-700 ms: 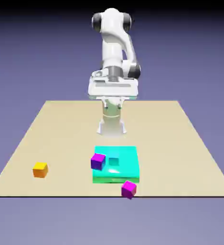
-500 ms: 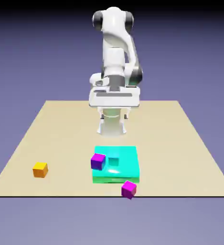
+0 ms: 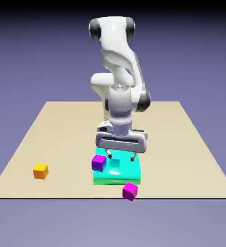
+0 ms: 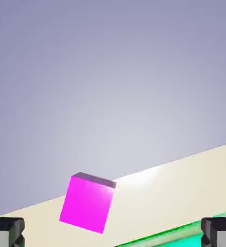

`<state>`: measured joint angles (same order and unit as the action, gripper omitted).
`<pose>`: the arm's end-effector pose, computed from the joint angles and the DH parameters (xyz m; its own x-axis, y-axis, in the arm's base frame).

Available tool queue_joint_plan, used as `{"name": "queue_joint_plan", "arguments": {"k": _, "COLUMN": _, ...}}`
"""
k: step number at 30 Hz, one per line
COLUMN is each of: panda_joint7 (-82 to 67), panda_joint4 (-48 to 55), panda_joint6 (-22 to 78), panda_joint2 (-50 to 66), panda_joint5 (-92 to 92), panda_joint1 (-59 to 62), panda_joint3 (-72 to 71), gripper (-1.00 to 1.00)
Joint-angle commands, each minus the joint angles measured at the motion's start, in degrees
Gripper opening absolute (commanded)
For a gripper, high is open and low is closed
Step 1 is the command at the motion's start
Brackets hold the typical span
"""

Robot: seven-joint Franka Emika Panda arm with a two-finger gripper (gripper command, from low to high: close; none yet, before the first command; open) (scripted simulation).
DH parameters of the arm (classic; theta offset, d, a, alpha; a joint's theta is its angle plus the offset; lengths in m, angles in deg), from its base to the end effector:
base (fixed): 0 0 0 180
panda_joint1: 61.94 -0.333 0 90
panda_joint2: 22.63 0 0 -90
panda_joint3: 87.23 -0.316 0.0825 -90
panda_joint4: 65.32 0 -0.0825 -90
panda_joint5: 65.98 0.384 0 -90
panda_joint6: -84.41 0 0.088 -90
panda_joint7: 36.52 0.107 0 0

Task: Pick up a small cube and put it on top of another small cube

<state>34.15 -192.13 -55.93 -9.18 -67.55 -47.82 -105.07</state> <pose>0.5503 0.0353 0.2779 0.4032 -0.9139 -0.0460 -0.9150 -0.4022 -0.0305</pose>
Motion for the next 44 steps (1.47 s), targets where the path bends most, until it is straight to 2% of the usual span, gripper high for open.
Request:
{"name": "queue_joint_plan", "arguments": {"k": 1, "panda_joint7": 1.27, "panda_joint4": 1.54, "panda_joint6": 1.52, "panda_joint2": 2.08, "panda_joint5": -0.07, "panda_joint1": 0.67, "panda_joint3": -0.8, "gripper": 0.0}}
{"name": "queue_joint_plan", "arguments": {"k": 10, "panda_joint7": 11.92, "panda_joint4": 14.45, "panda_joint6": 14.23, "panda_joint2": 19.48, "panda_joint5": -0.67, "panda_joint1": 6.26, "panda_joint3": -7.54, "gripper": 0.0}}
{"name": "queue_joint_plan", "arguments": {"k": 15, "panda_joint7": 12.96, "panda_joint4": 12.9, "panda_joint6": 6.17, "panda_joint2": 26.06, "panda_joint5": -2.83, "panda_joint1": 4.01, "panda_joint3": -5.43, "gripper": 0.0}}
{"name": "queue_joint_plan", "arguments": {"k": 16, "panda_joint7": 12.96, "panda_joint4": 12.9, "panda_joint6": 6.17, "panda_joint2": 26.06, "panda_joint5": -2.83, "panda_joint1": 4.01, "panda_joint3": -5.43, "gripper": -1.0}}
{"name": "queue_joint_plan", "arguments": {"k": 21, "panda_joint7": 13.36, "panda_joint4": 13.5, "panda_joint6": 13.48, "panda_joint2": 18.5, "panda_joint5": 1.24, "panda_joint1": 7.57, "panda_joint3": -6.08, "gripper": -1.0}}
{"name": "queue_joint_plan", "arguments": {"k": 34, "panda_joint7": 37.88, "panda_joint4": -2.65, "panda_joint6": 0.76, "panda_joint2": 1.71, "panda_joint5": 33.63, "panda_joint1": 29.86, "panda_joint3": 18.74, "gripper": -1.0}}
{"name": "queue_joint_plan", "arguments": {"k": 36, "panda_joint7": 38.63, "panda_joint4": -3.14, "panda_joint6": 0.37, "panda_joint2": 1.2, "panda_joint5": 34.62, "panda_joint1": 30.54, "panda_joint3": 19.5, "gripper": -1.0}}
{"name": "queue_joint_plan", "arguments": {"k": 41, "panda_joint7": 34.23, "panda_joint4": -1.93, "panda_joint6": -7.31, "panda_joint2": 10.15, "panda_joint5": 40.04, "panda_joint1": 30.75, "panda_joint3": 16.27, "gripper": -1.0}}
{"name": "queue_joint_plan", "arguments": {"k": 42, "panda_joint7": 34.23, "panda_joint4": -1.93, "panda_joint6": -7.31, "panda_joint2": 10.15, "panda_joint5": 40.05, "panda_joint1": 30.75, "panda_joint3": 16.27, "gripper": 1.0}}
{"name": "queue_joint_plan", "arguments": {"k": 44, "panda_joint7": 35.25, "panda_joint4": -2.21, "panda_joint6": -5.53, "panda_joint2": 8.07, "panda_joint5": 38.79, "panda_joint1": 30.7, "panda_joint3": 17.02, "gripper": 1.0}}
